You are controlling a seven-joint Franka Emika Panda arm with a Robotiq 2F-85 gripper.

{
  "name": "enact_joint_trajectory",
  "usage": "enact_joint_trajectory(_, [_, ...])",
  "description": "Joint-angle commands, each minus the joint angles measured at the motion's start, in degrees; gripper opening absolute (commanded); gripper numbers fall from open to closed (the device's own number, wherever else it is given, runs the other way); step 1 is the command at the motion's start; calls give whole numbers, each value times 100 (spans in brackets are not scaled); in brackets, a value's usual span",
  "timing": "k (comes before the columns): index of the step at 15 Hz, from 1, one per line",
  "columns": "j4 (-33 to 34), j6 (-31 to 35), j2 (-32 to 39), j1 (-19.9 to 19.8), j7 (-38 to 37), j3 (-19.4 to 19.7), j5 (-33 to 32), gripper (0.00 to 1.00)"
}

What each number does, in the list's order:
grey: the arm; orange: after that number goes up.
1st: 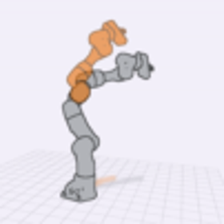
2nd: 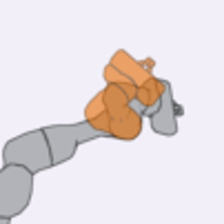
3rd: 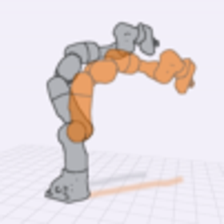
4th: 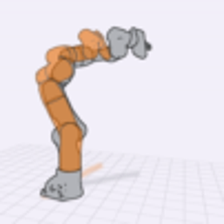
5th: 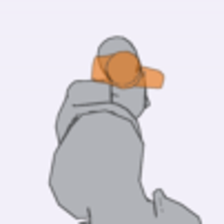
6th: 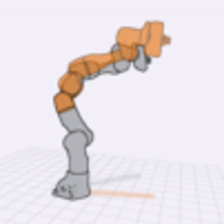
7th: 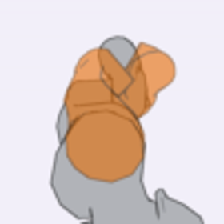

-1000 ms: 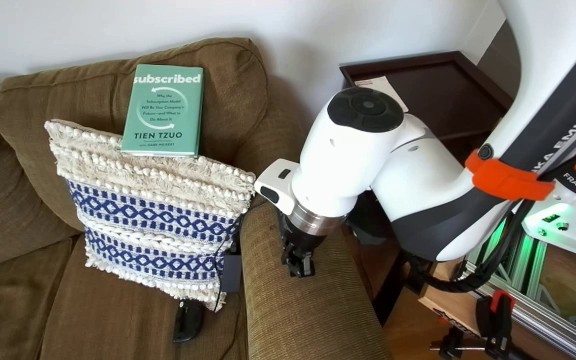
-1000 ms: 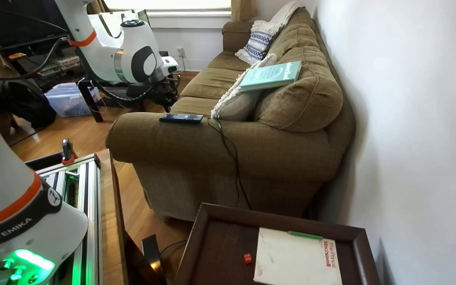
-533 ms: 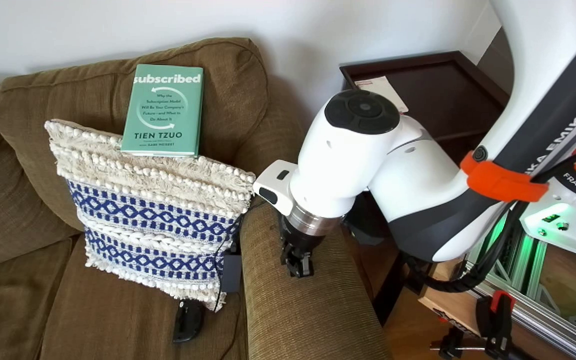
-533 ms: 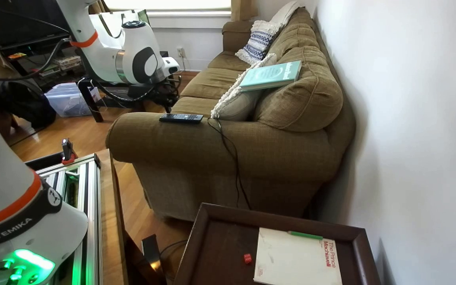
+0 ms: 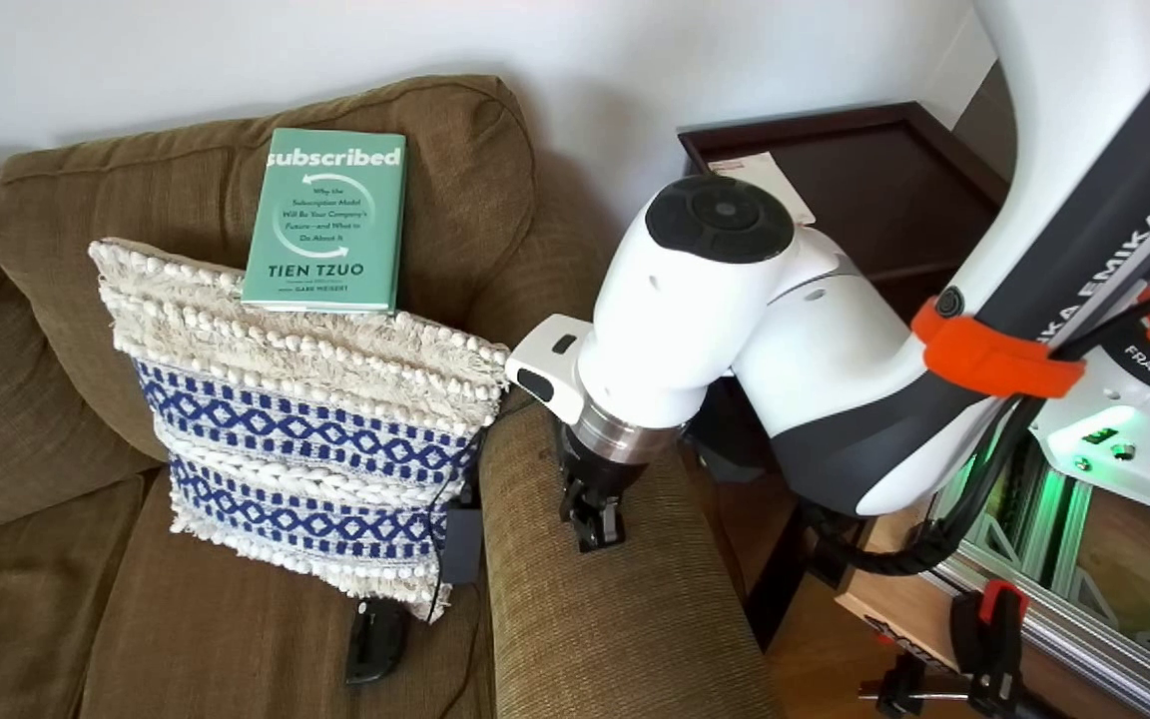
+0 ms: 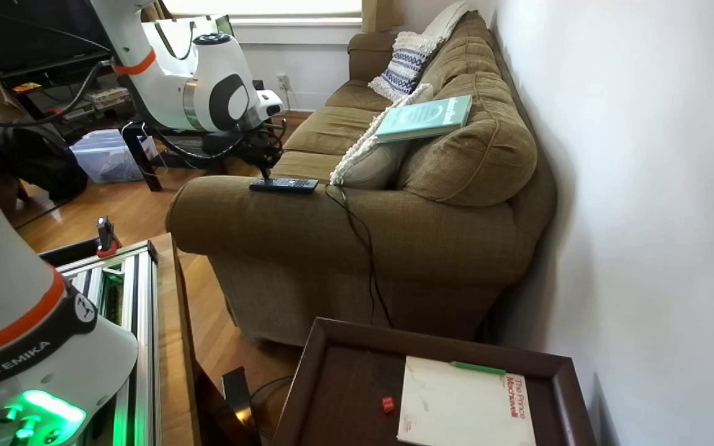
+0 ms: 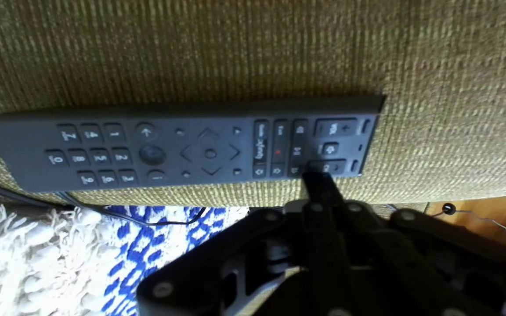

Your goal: Press a button on the grey remote control.

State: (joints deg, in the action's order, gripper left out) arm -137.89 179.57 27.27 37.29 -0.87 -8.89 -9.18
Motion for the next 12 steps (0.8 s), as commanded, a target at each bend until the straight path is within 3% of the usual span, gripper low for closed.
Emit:
enact_joint_trajectory(1, [25, 62, 75, 14, 63, 39, -30, 0])
enact_joint_trajectory(12, [-23, 59, 233, -91, 82, -40, 4, 0])
